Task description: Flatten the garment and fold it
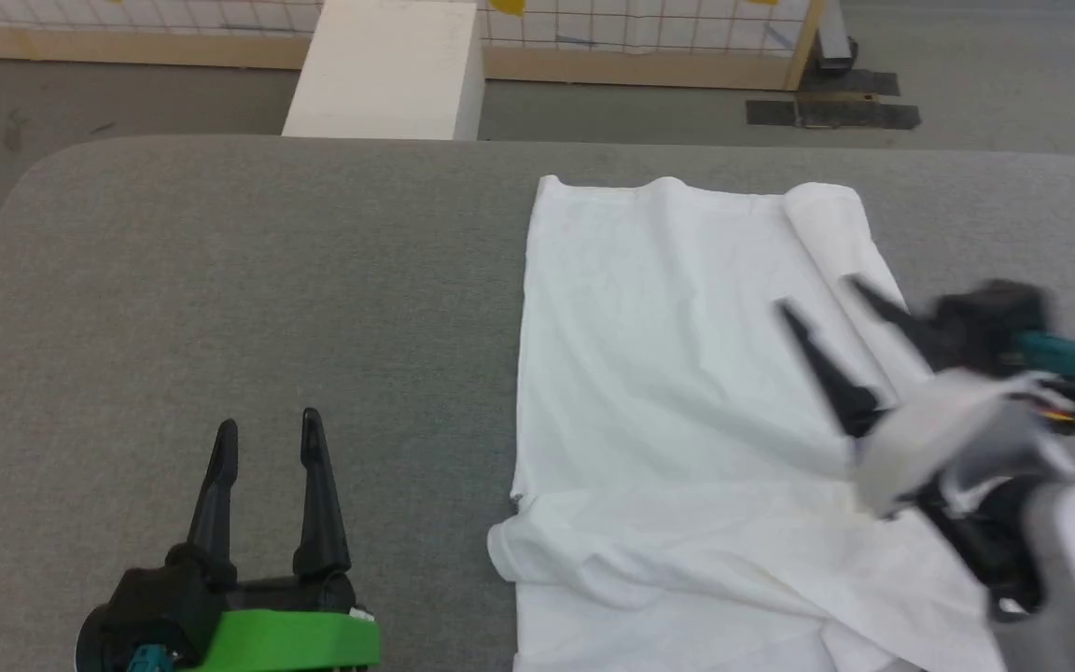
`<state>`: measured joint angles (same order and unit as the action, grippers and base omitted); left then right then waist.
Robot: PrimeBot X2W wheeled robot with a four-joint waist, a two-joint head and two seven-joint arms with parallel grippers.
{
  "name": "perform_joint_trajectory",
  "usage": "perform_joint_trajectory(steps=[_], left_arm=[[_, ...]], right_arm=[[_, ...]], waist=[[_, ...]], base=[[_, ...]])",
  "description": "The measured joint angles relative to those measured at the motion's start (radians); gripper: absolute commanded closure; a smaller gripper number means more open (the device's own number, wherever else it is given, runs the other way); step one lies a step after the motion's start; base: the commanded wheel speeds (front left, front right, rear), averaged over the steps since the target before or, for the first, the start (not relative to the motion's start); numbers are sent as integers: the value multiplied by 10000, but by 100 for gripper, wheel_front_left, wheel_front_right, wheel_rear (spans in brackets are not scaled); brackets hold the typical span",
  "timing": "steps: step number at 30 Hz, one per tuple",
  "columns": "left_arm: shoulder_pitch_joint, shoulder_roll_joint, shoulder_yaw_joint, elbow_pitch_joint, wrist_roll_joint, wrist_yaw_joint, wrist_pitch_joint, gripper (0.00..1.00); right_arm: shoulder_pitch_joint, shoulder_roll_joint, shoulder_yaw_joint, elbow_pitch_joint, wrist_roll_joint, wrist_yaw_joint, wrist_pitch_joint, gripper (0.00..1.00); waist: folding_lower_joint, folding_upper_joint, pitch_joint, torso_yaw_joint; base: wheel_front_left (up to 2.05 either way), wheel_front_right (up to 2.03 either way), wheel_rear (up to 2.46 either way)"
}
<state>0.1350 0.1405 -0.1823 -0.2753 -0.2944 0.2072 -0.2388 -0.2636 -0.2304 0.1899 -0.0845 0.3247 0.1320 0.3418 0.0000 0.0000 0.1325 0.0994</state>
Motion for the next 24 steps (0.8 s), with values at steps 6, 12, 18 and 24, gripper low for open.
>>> perform_joint_trajectory(steps=[6,12,18,24], left_arm=[[74,127,-2,-157,-17,15,90,0],[193,94,-52,-107,-257,-12,84,0],[547,21,25,104,-412,-12,-6,0],[-571,539,-25,-192,-326,-368,844,0]], right_arm=[[1342,546,-3160,-1804,-1363,0,-527,0],[2734,1607,-4970,-2485,-2115,0,-1501,0],[3827,1783,-5574,-2027,-1732,0,-2370,0],[3744,1787,-5580,-1969,-1569,0,-2757,0]], waist=[[0,0,-3,-464],[0,0,83,-841],[0,0,190,-1024],[0,0,531,-1120]], base=[[0,0,0],[0,0,0],[0,0,0],[0,0,0]])
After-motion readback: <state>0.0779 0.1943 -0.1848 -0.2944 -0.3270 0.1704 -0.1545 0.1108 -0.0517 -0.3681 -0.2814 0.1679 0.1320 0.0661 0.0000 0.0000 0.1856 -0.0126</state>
